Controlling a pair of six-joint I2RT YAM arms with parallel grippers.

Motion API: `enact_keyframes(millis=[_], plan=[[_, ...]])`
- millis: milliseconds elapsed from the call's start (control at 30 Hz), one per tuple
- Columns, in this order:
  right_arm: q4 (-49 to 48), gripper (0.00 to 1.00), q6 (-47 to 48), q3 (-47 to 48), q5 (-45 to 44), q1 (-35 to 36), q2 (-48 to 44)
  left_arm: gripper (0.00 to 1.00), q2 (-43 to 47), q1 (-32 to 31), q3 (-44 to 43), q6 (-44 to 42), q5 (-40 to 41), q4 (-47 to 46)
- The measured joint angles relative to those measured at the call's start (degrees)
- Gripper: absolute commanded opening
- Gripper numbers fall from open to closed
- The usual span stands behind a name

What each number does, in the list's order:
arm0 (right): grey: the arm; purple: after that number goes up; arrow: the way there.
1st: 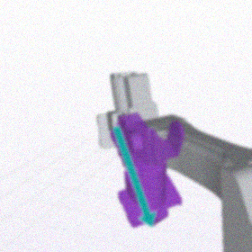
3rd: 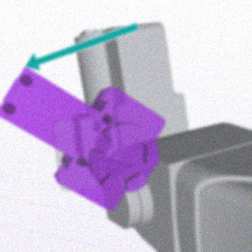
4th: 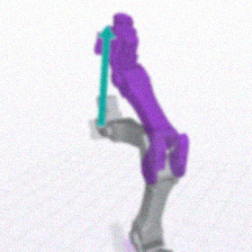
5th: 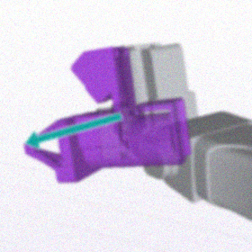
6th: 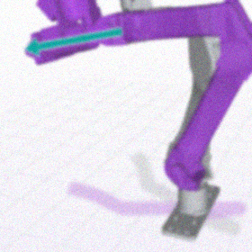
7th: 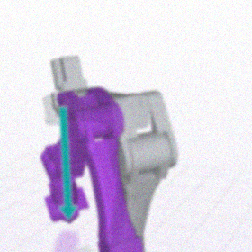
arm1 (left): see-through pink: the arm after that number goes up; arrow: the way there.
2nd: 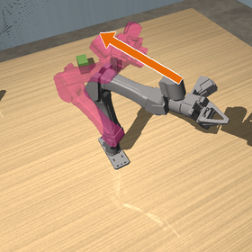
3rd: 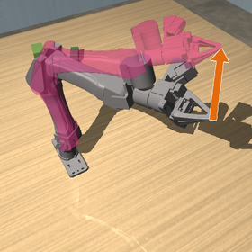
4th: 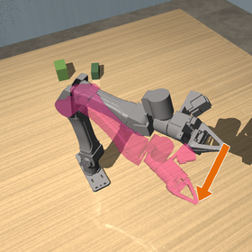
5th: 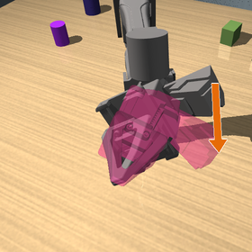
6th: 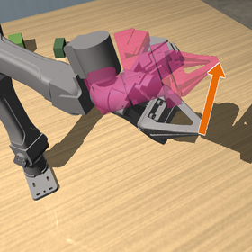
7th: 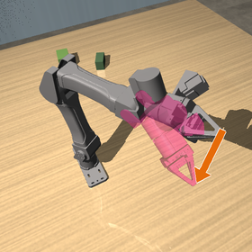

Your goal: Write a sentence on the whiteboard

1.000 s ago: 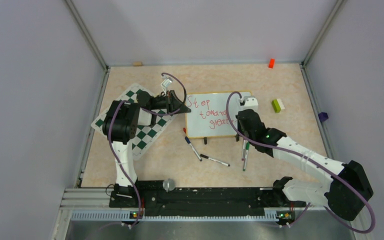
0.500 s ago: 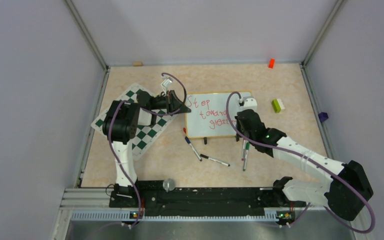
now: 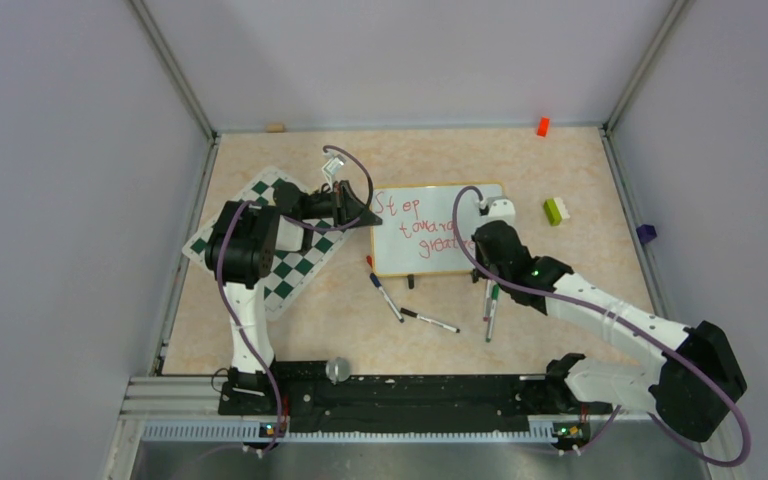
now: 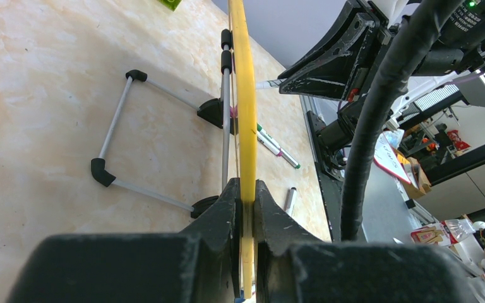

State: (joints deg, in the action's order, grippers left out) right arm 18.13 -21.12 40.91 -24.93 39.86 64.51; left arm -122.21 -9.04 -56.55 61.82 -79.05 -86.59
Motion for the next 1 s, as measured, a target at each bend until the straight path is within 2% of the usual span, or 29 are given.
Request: enact_keyframes(millis=[500, 1000], plan=[[-0.1, 0.0, -0.6, 0.0, -2.3, 0.0, -7.6, 0.0, 0.0, 0.0, 0.0, 0.0, 0.0, 0.0], [-0.1, 0.0, -0.5, 0.0, -4.1, -1.4, -3.3, 0.0, 0.0, 0.0, 0.0, 0.0, 0.0, 0.0]])
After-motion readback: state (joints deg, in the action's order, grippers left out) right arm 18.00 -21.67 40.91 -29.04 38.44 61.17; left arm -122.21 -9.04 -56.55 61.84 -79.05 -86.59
